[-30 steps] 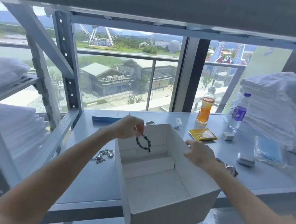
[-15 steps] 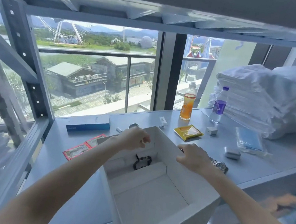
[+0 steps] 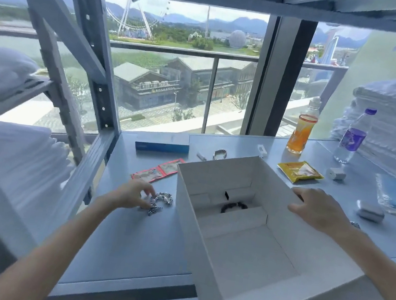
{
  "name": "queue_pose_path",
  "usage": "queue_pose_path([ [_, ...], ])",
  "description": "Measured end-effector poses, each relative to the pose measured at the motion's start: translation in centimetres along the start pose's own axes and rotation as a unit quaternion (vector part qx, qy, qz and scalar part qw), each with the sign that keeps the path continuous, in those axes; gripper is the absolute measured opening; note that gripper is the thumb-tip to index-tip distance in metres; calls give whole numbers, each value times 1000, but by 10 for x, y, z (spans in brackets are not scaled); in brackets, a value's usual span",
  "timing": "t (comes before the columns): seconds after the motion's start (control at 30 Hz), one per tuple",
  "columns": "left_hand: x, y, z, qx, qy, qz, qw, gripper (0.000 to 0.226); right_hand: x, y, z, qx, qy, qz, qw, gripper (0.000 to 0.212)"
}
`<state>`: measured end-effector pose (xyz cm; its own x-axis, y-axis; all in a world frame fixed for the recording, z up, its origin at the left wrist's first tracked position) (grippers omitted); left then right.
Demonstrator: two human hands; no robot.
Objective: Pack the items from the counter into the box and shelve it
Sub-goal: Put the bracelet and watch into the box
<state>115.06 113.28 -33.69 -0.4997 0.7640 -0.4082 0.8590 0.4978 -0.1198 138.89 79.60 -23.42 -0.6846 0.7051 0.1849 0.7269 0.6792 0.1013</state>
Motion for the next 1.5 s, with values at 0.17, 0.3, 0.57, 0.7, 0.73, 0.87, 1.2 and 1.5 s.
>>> queue_pose_path([
  [0.17,-10,5,10,-35,21,-4,999,21,-1,0,1,3,9,-2,1000,12],
  [0.3,-24,7,12,-51,46,-7,998,9,-2,-2,-1,2,15,-6,1000,15],
  [0.57,-81,-9,-120,-217,-256,53,941,22,-4,-1,-1,-2,36,-2,999,19],
  [0.7,-142,-13,-168,-194,-340,135,910,24,-4,-1,1,4,34,4,999,16],
  [0.73,-155,-13,-172,-183,-358,150,903,24,-4,-1,1,5,33,4,999,15],
  [0.87,-204,-5,-159,-125,-347,186,911,23,-3,-3,-1,11,40,4,999,19],
  [1.2,-248,37,-44,-108,-25,174,978,15,-1,-4,-3,3,37,6,999,9],
  [1.5,-235,4,-49,-44,-36,176,983,16,-3,-1,4,18,70,27,997,5],
])
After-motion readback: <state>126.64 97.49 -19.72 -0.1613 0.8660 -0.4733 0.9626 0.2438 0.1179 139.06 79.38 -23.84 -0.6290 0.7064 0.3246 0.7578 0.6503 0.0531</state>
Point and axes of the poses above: each hand's wrist, its own y-axis towards the middle knuckle, its own z-axis out of the palm, x = y × z, the point moved 6 cm from there along y, towards the middle knuckle, and after that the axes turned 2 degrees about -y, right-handed, at the moved point
